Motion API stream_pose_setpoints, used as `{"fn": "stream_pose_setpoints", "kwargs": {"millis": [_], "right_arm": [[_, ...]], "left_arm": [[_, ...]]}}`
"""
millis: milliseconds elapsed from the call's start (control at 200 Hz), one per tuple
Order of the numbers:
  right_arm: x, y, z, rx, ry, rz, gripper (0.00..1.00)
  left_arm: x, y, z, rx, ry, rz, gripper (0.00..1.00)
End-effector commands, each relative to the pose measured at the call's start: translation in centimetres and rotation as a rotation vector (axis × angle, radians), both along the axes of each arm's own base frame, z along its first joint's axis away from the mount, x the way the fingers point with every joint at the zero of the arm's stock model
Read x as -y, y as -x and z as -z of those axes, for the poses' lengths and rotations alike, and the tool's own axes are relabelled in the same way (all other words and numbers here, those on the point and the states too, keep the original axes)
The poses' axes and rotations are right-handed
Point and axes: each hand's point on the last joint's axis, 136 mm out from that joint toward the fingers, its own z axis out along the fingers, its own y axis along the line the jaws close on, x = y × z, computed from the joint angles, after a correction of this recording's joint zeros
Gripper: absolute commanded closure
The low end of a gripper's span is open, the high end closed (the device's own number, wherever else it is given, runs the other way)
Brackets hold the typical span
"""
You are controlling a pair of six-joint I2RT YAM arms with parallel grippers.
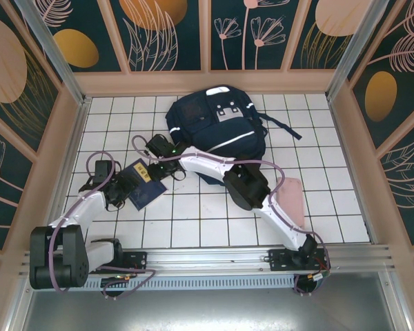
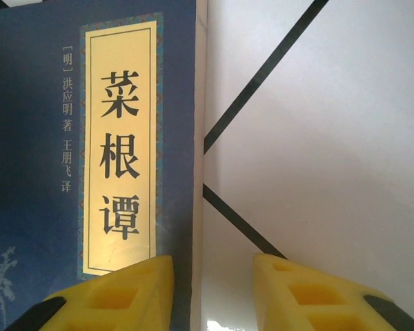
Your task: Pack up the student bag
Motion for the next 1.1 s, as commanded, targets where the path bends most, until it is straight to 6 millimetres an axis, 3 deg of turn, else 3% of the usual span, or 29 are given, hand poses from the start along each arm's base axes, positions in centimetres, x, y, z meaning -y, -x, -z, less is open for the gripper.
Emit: {"fn": "stream_pose_setpoints", "kwargs": {"millis": [0,120,345,495,720,860,1000,1095], "right_arm": [[3.2,-0.3,1.7,0.041,0.167,0.013,0.63],[3.6,-0.5,0.8,0.051,0.160,0.031,0.62],[7.4,-1.9,1.0,0.018,0.166,0.147,0.63],[7.0,-0.5,1.1,-0.066,0.099,0.110,0.65],[5.4,0.4,0.6,-0.136,0.008,0.082,0.67],[5.0,0.6,0.4,-0.159,-0.020,0.077,0.67],[5.0,0.7,0.4,-0.173,-0.028,0.081,0.68],[5.2,0.7,0.6,-0.179,-0.026,0.087,0.68]], "left_arm": [[0.3,-0.2,0.1,0.009,0.017,0.023,0.31],[0.8,-0.3,0.3,0.011,0.039,0.047,0.32],[2.2,-0.7,0.3,0.027,0.096,0.119,0.32],[3.7,-1.4,-0.1,0.076,0.167,0.171,0.33],[5.2,-2.1,-0.3,0.105,0.254,0.216,0.50],[5.3,-1.9,0.4,0.077,0.263,0.210,0.49],[4.6,-1.3,1.7,0.017,0.234,0.181,0.38],[4.4,-1.4,1.6,0.018,0.226,0.167,0.37]]}}
